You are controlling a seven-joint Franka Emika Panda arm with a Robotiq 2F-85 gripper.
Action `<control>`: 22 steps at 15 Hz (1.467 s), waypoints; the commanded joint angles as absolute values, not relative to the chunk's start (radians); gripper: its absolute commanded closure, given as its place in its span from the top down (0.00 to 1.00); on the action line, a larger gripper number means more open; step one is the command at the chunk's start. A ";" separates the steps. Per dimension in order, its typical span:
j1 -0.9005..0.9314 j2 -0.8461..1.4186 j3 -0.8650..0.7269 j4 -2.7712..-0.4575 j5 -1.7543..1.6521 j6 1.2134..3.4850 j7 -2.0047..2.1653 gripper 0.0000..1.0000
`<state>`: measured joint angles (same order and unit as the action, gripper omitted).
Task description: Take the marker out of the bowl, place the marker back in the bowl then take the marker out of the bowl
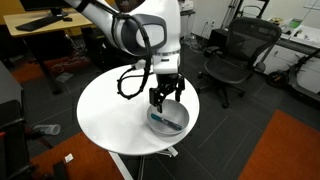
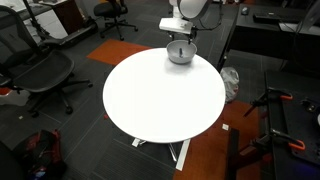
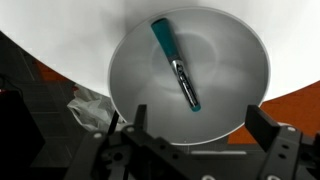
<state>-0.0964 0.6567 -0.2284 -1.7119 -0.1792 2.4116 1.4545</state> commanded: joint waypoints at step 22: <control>-0.113 0.853 -0.260 -1.567 -0.078 2.397 1.380 0.95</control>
<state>-0.1147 0.8476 -0.2480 -1.5767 -0.1086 2.4108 1.4148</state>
